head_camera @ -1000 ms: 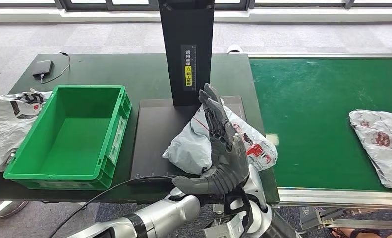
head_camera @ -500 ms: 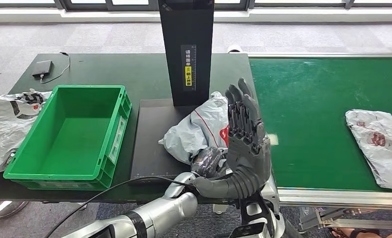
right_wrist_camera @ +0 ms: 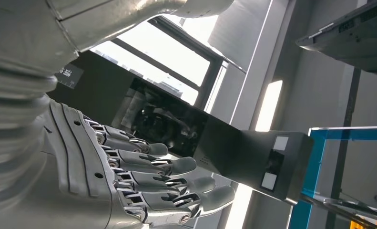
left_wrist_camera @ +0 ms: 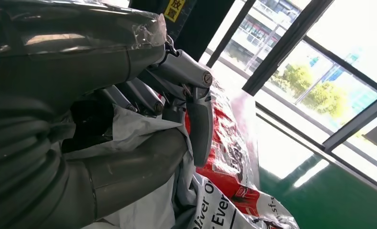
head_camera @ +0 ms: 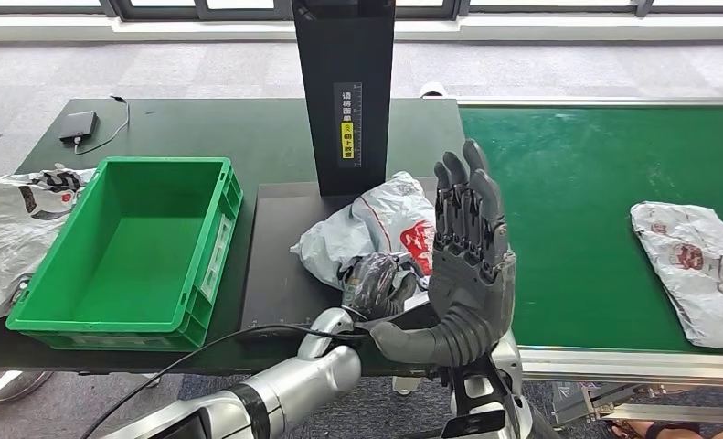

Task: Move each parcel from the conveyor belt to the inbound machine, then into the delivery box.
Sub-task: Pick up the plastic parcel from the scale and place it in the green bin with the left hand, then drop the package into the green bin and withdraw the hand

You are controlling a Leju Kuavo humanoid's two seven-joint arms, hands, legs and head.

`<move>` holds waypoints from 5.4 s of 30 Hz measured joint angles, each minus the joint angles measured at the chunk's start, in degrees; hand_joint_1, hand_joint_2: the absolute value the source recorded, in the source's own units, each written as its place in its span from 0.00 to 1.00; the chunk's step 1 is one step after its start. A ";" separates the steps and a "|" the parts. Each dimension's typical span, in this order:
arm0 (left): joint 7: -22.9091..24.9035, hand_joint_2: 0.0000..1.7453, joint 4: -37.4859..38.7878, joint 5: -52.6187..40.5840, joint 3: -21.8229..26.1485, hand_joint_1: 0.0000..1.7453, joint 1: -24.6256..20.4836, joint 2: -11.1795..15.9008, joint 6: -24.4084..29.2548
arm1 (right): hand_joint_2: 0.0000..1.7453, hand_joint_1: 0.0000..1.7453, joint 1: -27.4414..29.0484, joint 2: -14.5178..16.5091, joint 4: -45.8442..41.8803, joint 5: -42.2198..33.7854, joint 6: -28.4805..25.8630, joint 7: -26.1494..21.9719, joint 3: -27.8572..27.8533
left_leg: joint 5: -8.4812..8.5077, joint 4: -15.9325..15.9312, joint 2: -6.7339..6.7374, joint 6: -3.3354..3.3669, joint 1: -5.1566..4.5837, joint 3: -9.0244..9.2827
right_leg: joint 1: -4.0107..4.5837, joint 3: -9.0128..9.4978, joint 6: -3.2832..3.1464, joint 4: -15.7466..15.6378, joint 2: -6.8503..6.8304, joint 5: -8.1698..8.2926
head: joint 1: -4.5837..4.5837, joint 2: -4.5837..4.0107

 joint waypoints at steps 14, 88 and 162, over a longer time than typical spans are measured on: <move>-0.37 1.00 -8.70 -62.60 44.84 1.00 -1.25 7.41 4.90 | 1.00 0.00 2.49 -0.40 -3.32 2.84 0.75 -0.07 -0.99 | 0.04 -0.01 0.46 -0.13 0.03 0.04 | 0.04 -0.18 -0.17 0.05 0.50 0.12 | -0.01 0.00; 7.07 1.00 -12.82 -52.40 74.91 1.00 -25.05 34.16 -2.45 | 1.00 0.00 8.55 -10.05 -5.03 -3.52 -10.20 -0.07 -0.03 | 0.35 -0.08 0.22 -0.60 0.19 -0.29 | 0.28 -0.53 -0.51 0.18 0.33 0.24 | 0.00 0.00; -22.27 0.00 -56.00 1.11 56.03 0.00 30.41 11.18 -38.09 | 1.00 0.00 13.94 -4.47 25.70 33.76 -8.01 15.37 -46.74 | -0.01 0.01 0.22 0.01 -0.15 -0.28 | -0.12 -0.39 -0.05 -0.01 0.19 0.12 | 0.02 0.00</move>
